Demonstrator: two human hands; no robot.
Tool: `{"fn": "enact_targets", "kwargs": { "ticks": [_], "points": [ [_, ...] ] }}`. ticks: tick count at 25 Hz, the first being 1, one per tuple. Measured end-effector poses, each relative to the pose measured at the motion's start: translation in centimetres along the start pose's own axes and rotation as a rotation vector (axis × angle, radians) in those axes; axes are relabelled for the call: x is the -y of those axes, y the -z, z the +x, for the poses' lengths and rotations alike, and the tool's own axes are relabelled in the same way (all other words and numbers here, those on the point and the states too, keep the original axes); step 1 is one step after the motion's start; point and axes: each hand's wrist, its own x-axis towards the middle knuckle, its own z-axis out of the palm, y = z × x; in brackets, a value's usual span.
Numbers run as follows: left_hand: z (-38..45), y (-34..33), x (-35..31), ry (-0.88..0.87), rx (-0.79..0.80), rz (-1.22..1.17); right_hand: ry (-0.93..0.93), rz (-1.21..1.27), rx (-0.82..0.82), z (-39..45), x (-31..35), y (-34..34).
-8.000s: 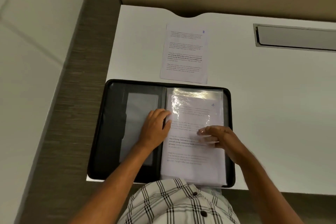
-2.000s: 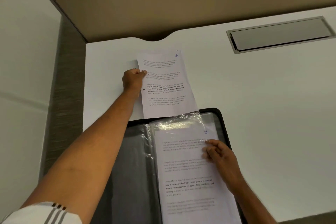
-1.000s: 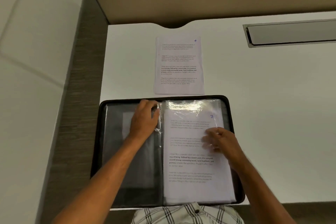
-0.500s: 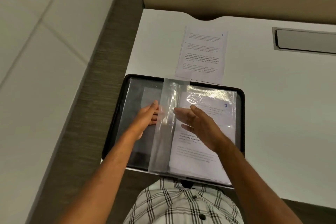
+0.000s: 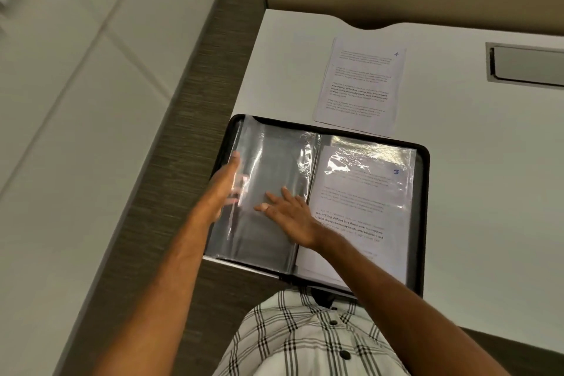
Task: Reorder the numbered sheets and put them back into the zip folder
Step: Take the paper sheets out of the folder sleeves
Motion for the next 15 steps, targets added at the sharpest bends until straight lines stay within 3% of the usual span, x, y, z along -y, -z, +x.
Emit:
{"fn": "enact_targets", "kwargs": {
  "ticks": [3,9,11,15],
  "points": [
    [1.5,-0.3,0.9,-0.098,-0.249,0.295,0.033,-0.075,-0.114,-0.4,-1.9,0.5],
    [1.6,-3.1,1.5,-0.204,-0.474,0.874,-0.04,-0.1,-0.671,-4.0,-8.4,5.5],
    [1.4,-4.7,1.2,-0.324,-0.414,1.026,-0.141,-0.105,-0.802,-5.6,-11.0,7.6],
    [1.4,-9.9,0.1,-0.621,-0.029,1.023,-0.39,-0.302,-0.864,-7.7,-16.2,10.7]
  ]
}}
